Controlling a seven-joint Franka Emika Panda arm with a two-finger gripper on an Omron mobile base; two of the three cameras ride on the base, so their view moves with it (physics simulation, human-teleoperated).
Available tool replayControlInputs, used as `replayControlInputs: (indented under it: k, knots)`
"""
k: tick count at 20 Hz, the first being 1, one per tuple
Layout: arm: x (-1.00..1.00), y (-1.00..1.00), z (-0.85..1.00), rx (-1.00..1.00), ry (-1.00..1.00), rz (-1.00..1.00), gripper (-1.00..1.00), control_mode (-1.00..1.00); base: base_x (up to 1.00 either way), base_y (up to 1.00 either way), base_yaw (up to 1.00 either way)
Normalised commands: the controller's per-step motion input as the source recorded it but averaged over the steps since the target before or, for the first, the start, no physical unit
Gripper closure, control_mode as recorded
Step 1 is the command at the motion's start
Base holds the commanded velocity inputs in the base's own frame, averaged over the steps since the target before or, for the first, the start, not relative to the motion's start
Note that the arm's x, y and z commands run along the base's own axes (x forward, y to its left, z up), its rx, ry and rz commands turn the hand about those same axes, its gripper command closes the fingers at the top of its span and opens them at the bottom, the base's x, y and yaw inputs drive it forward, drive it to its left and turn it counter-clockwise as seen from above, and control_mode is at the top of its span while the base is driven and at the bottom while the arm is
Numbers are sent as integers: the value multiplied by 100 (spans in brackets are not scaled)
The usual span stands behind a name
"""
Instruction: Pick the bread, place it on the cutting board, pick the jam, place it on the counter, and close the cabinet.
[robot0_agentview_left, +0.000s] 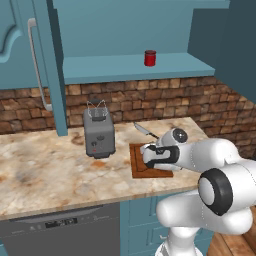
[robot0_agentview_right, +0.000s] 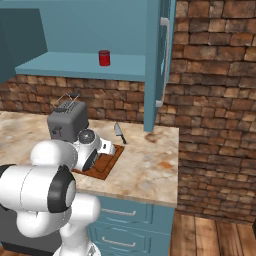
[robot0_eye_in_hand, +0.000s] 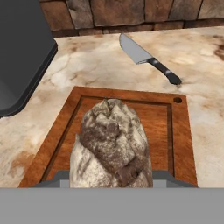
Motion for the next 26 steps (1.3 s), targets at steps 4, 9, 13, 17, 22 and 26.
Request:
replayControlInputs:
  k: [4, 9, 13, 17, 22, 26]
  knots:
    - [0, 0, -9, 0, 0, 0, 100, -100, 0, 0, 0]
    - [0, 0, -10, 0, 0, 0, 100, -100, 0, 0, 0]
    - [0, 0, -11, 0, 0, 0, 100, -100, 0, 0, 0]
    - [0, 0, -13, 0, 0, 0, 100, -100, 0, 0, 0]
    - [0, 0, -11, 0, 0, 0, 100, -100, 0, 0, 0]
    - [0, 0, -9, 0, 0, 0, 100, -100, 0, 0, 0]
